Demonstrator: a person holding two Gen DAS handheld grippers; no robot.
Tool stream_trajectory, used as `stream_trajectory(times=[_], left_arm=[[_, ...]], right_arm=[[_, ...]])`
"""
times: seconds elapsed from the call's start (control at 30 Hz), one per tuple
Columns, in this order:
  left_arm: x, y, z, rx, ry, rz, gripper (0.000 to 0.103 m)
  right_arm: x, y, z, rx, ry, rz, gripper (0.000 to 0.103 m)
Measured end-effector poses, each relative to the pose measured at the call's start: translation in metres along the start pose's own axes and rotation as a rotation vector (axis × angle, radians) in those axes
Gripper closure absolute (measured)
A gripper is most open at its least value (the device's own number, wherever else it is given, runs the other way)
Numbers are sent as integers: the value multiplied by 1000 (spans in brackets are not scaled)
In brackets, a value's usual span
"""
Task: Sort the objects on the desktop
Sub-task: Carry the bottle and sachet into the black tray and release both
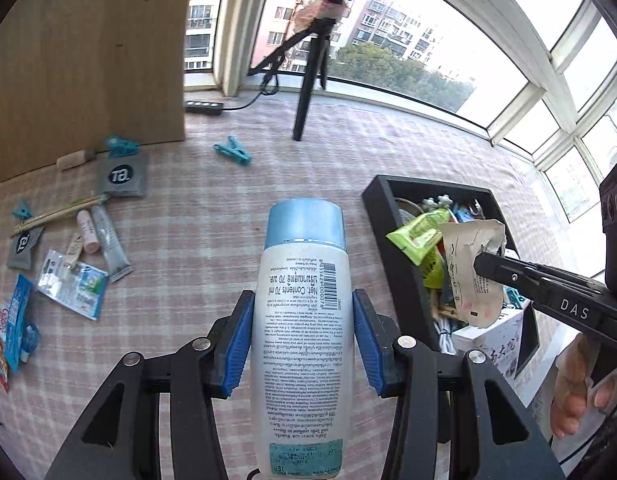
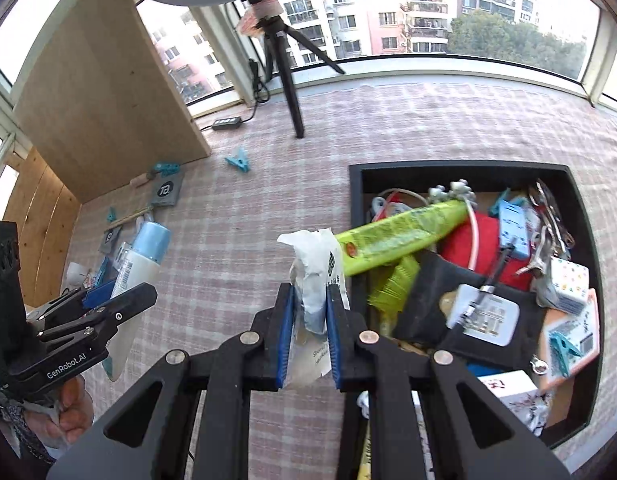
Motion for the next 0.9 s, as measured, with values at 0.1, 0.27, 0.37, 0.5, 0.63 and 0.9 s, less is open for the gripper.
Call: stream_trajectory(times=[0.1,0.27,0.37,0.5,0.63,0.9], left_arm=[[-42,0,-11,11,36,-50,58],[-108,-2,-24,28,91,-123,58],[-144,-4,-32,33,116,-167,58],[-188,-6,-40,37,140,-221,58],[-225,-6,-46,34,150,-270,58],[-266,-12,-55,30,140,-317,51]], right_arm=[[-45,9,21,-18,42,-55,87],[-110,26,54,-42,100,-141,87],[-140,37,69,-50,117,-182,87],[-171,53,87,-56,149,-230,88],[-197,67,98,-59,167,-269,88],[-223,78,103,-48,187,-302,61]])
Point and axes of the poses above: each gripper's, at about its wrist camera, not at the fingertips, and z roughly against the way its jaws point, x to its left, y to its underside, the point moved 4 cm from there along -z, roughly the way its jaws point
